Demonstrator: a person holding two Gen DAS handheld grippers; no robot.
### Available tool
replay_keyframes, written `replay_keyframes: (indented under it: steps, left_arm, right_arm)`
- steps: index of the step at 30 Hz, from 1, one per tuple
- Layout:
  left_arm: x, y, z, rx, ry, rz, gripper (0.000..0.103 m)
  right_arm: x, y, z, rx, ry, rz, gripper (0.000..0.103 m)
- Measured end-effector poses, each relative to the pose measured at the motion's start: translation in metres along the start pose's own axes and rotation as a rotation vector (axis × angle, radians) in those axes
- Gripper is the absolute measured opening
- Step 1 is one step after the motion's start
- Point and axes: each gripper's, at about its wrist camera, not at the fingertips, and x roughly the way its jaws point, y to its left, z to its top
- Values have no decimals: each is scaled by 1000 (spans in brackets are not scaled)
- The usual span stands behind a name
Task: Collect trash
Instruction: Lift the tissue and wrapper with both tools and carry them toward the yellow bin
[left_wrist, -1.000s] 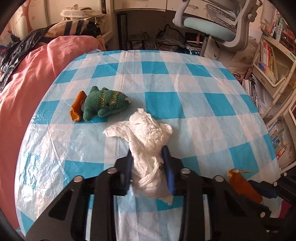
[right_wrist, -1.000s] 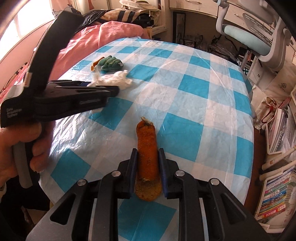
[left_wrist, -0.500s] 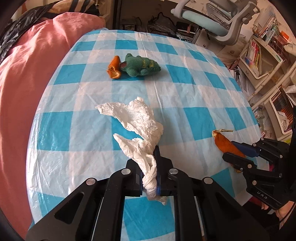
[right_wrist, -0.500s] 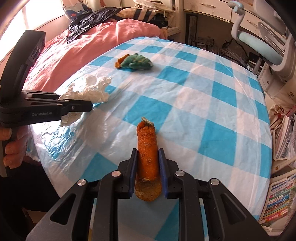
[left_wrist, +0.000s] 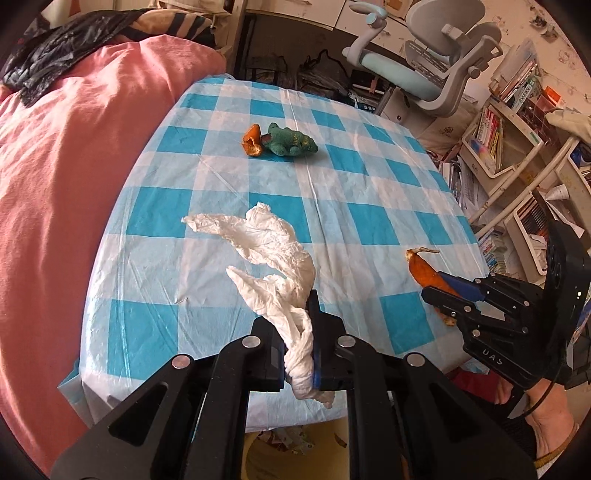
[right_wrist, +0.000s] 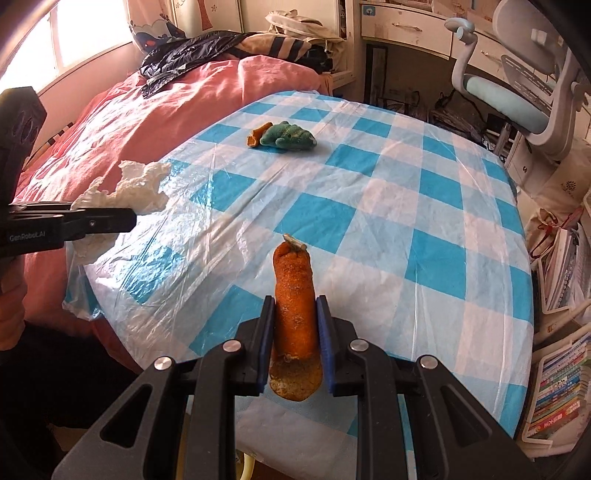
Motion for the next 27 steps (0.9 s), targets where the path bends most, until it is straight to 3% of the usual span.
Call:
replay_keyframes:
  steps: [10,27]
  left_arm:
    - [-24,11,-10,-41,-67,29,10]
    - [-37,-3,-8,14,-138,67,10]
  right_arm:
    - [-18,1,3,20,-71,2,23]
    - [-31,6,6,16,-125,14,23]
